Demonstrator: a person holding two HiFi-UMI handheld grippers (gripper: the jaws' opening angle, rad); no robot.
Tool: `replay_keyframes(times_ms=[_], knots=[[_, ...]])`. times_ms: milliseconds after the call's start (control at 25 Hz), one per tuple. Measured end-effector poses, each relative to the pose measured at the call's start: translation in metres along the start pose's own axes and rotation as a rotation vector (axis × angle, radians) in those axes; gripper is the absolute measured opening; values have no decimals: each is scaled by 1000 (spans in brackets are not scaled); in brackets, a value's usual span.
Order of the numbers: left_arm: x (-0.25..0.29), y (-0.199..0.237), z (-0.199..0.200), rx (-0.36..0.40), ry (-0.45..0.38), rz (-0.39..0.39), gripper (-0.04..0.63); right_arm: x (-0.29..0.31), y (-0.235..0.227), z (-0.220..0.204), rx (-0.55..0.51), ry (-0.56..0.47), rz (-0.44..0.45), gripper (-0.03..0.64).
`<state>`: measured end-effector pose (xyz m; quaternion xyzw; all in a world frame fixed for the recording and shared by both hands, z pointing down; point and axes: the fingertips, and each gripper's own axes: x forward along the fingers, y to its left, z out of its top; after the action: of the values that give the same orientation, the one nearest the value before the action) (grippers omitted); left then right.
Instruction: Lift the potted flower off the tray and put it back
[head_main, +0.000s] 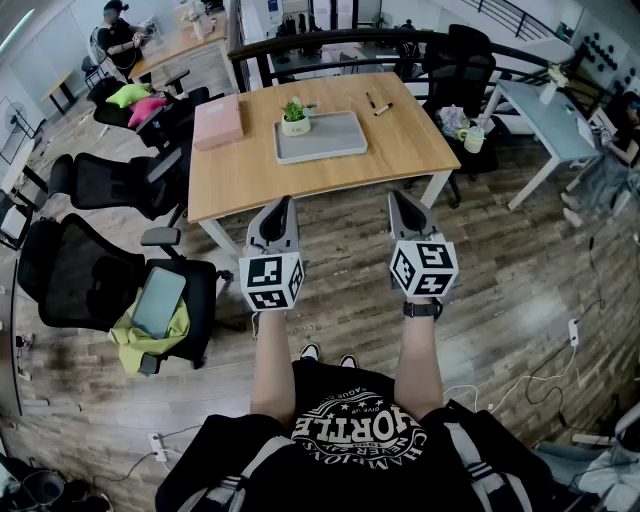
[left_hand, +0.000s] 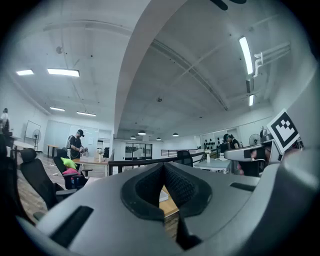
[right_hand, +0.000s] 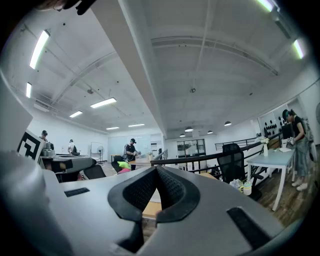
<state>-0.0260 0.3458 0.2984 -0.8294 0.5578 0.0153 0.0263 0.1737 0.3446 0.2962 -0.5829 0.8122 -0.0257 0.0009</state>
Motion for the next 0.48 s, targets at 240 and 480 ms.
replay_keyframes(times_ms=[240, 480], knots=[[-7, -14, -5, -27, -5, 0, 18, -8, -1, -6, 0, 2, 29, 18], [-15, -31, -18, -21, 8, -27, 18, -16, -1, -21, 29, 1, 38, 18]])
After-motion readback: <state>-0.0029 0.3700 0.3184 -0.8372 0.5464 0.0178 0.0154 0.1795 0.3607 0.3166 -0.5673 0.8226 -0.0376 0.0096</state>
